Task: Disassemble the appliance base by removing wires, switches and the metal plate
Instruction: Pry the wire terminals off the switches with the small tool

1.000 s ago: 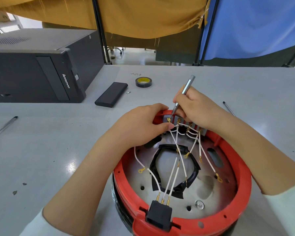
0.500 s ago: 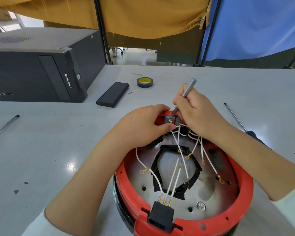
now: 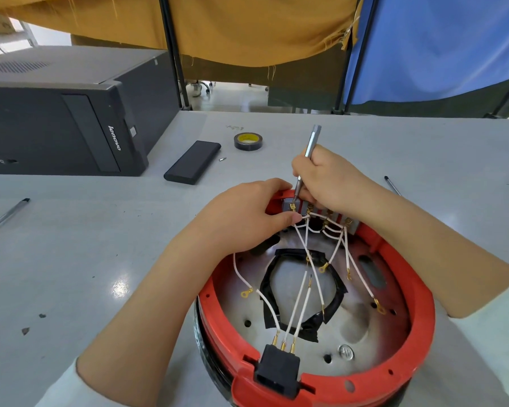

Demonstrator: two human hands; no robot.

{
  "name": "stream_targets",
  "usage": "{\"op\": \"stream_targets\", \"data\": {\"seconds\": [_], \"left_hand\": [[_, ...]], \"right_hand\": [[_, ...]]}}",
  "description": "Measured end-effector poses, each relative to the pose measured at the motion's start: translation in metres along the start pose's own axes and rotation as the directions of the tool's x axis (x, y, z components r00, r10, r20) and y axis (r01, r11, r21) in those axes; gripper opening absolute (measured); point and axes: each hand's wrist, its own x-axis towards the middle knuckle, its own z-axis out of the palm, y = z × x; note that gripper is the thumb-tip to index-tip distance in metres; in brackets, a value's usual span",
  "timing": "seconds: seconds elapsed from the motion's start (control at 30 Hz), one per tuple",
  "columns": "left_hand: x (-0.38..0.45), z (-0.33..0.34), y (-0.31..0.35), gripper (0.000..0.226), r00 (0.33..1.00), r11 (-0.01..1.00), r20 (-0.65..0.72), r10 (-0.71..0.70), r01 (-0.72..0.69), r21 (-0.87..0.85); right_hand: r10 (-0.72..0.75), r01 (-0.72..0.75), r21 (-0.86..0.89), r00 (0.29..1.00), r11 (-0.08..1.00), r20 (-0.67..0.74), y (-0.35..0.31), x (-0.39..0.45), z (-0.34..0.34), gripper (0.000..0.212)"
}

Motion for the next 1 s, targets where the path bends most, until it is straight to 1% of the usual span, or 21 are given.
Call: {"op": "stream_targets", "data": {"seconds": [0.07, 0.1, 0.2, 0.27, 0.37, 0.47, 0.73, 0.8, 0.9, 1.0], "left_hand": [[0.000, 0.000, 0.000, 0.048, 1.000, 1.000, -0.005, -0.001, 0.001, 0.004], [0.000, 0.001, 0.000, 0.048, 1.000, 1.000, -0.007, -0.001, 0.001, 0.006], [0.000, 0.000, 0.000, 0.047, 1.000, 1.000, -0.012, 0.005, -0.005, 0.005], [0.000, 0.000, 0.000, 0.047, 1.000, 1.000, -0.012, 0.004, -0.004, 0.006], [0.000, 0.001, 0.000, 0.049, 1.000, 1.000, -0.007, 0.004, -0.004, 0.010], [0.000, 0.000, 0.000, 0.048, 1.000, 1.000, -0.006, 0.013, -0.013, 0.009], [-0.001, -0.001, 0.001, 0.042, 1.000, 1.000, -0.009, 0.016, -0.016, 0.005], [-0.001, -0.001, 0.001, 0.043, 1.000, 1.000, -0.008, 0.015, -0.015, 0.009], [-0.001, 0.000, 0.001, 0.048, 1.000, 1.000, -0.008, 0.003, -0.003, 0.014], [-0.001, 0.000, 0.001, 0.046, 1.000, 1.000, -0.013, 0.009, -0.009, 0.022]], "right_hand": [[-0.037, 0.035, -0.060, 0.999, 0.998, -0.040, 0.001, -0.002, 0.002, 0.020], [-0.080, 0.077, -0.034, 0.994, 0.996, -0.073, 0.002, -0.005, 0.003, 0.019], [-0.228, 0.250, 0.172, 0.964, 0.953, -0.139, 0.007, -0.017, 0.002, 0.016], [-0.273, 0.293, 0.178, 0.954, 0.940, -0.127, 0.009, -0.018, 0.001, 0.019], [-0.274, 0.279, 0.061, 0.958, 0.958, -0.082, 0.008, -0.015, 0.003, 0.018], [-0.280, 0.280, -0.010, 0.956, 0.960, -0.084, 0.008, -0.015, 0.005, 0.016], [-0.312, 0.305, -0.079, 0.946, 0.949, -0.091, 0.008, -0.015, 0.005, 0.015], [-0.285, 0.280, -0.075, 0.955, 0.957, -0.084, 0.007, -0.015, 0.005, 0.016], [-0.187, 0.183, -0.053, 0.979, 0.982, -0.081, 0.005, -0.009, 0.005, 0.019], [-0.100, 0.092, -0.109, 0.993, 0.990, -0.067, 0.002, 0.000, 0.006, 0.022]]}}
